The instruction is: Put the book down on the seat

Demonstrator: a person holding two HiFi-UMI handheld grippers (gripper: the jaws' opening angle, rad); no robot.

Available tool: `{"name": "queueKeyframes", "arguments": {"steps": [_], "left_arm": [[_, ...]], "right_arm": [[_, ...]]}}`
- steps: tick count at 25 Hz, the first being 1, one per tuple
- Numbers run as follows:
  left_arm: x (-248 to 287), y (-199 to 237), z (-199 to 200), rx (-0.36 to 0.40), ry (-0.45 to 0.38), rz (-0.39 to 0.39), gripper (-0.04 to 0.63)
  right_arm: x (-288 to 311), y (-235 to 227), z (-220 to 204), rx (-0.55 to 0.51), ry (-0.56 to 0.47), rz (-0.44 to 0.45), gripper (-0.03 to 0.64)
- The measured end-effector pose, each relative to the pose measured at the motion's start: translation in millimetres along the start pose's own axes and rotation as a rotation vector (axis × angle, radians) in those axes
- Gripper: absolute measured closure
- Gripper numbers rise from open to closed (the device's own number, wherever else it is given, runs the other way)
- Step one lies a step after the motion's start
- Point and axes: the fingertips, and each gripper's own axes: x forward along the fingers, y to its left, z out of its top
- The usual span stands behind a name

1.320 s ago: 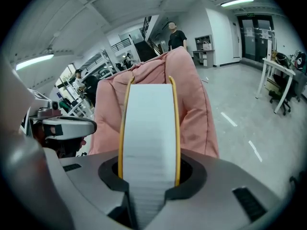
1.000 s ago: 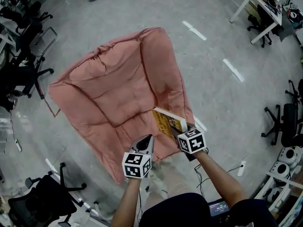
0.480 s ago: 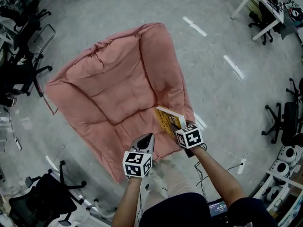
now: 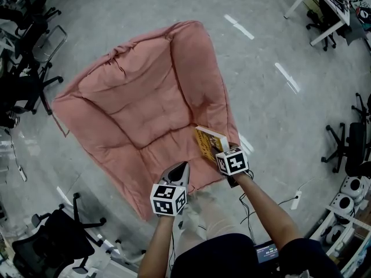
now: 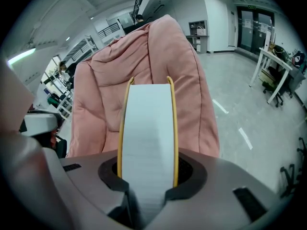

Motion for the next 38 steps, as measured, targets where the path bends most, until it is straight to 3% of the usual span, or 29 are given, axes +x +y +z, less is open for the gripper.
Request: {"name": "queueKeyframes", "arguments": {"steps": [11, 17, 38], "left_arm": [[2, 3, 0, -0.005, 0.006, -0.006, 0.591], [2, 3, 2, -0.046, -0.009, -0.014, 0.591], [-4, 0, 3, -0.035, -0.012, -0.018, 0.591]], "right_arm": [[12, -1, -9, 0.007, 0.036, 0.003, 0.465], [12, -6, -5, -0.008, 0.026, -0.013, 0.463], [1, -8, -8, 0.018, 0.011, -0.024, 0.448]]}}
